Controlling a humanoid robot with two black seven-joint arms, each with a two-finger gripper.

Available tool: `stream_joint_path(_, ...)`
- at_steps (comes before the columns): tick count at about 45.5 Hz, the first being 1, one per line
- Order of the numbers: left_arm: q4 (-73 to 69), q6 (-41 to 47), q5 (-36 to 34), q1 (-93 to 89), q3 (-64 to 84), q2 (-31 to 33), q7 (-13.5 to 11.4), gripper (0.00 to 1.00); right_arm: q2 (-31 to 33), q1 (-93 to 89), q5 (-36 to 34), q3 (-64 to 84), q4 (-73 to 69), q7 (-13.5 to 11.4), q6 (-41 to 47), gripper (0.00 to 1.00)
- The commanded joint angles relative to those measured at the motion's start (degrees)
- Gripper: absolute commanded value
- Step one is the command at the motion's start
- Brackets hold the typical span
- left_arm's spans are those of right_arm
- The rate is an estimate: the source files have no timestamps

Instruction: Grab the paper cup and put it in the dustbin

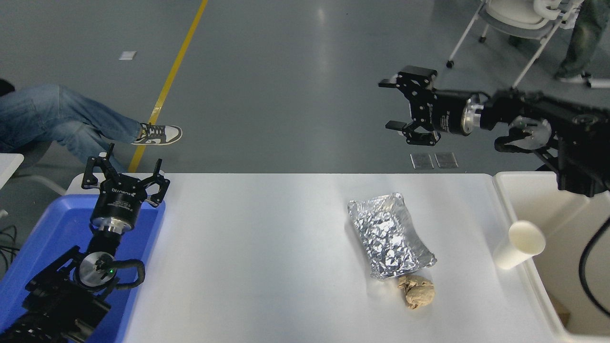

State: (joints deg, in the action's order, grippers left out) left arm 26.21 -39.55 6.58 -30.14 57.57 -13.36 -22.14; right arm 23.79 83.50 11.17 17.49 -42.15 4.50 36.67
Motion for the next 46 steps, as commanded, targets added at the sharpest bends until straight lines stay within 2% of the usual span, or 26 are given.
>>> stream_joint_path(1, 0.0, 0.0, 0.1, 0.1, 0.0, 0.0, 0.0, 1.0, -1.6, 19.3, 11.6, 29.8, -14.4, 0.2, 0.2, 1.0)
stream_joint_path(8, 0.0, 0.0, 0.0, 0.0, 0.0, 0.0, 0.0, 1.0, -4.4, 28.6, 13.5, 42.1, -25.0, 0.5, 1.1, 1.0)
stream_joint_path(12, 0.0, 0.0, 0.0, 0.1, 0.0, 0.0, 0.0, 1.0, -5.6, 35.4, 12.2, 44.7, -32.8, 0.7, 5.2, 1.0)
stream_joint_path(15, 0.0, 0.0, 0.0, 0.1, 0.0, 0.0, 0.0, 1.0, -7.2, 39.8, 8.7, 45.4, -37.8, 0.7, 8.1, 1.0)
stream_joint_path(21, 0.0, 0.1, 0.0, 0.0, 0.0, 0.0, 0.0, 1.0, -11.7, 47.5, -4.6, 47.2, -43.8, 0.7, 8.3, 1.0)
stream_joint_path(24, 0.0, 0.1, 0.0, 0.1, 0.0, 0.0, 0.0, 1.0, -13.2, 50.7, -8.2, 47.6, -45.7, 0.6, 8.3, 1.0)
stream_joint_path(30, 0.0, 0.1, 0.1, 0.1, 0.0, 0.0, 0.0, 1.0, -14.3, 51.9, -10.3, 47.8, -48.0, 0.3, 8.3, 1.0)
stream_joint_path(37, 0.0, 0.1, 0.1, 0.1, 0.0, 0.0, 0.0, 1.0, -15.4, 51.9, -15.9, 51.2, -47.8, -0.1, 8.3, 1.0)
stream_joint_path(46, 0.0, 0.1, 0.1, 0.2, 0.1, 0.0, -0.2, 1.0, -15.4, 51.9, -17.0, 51.9, -47.6, -0.1, 8.3, 1.0)
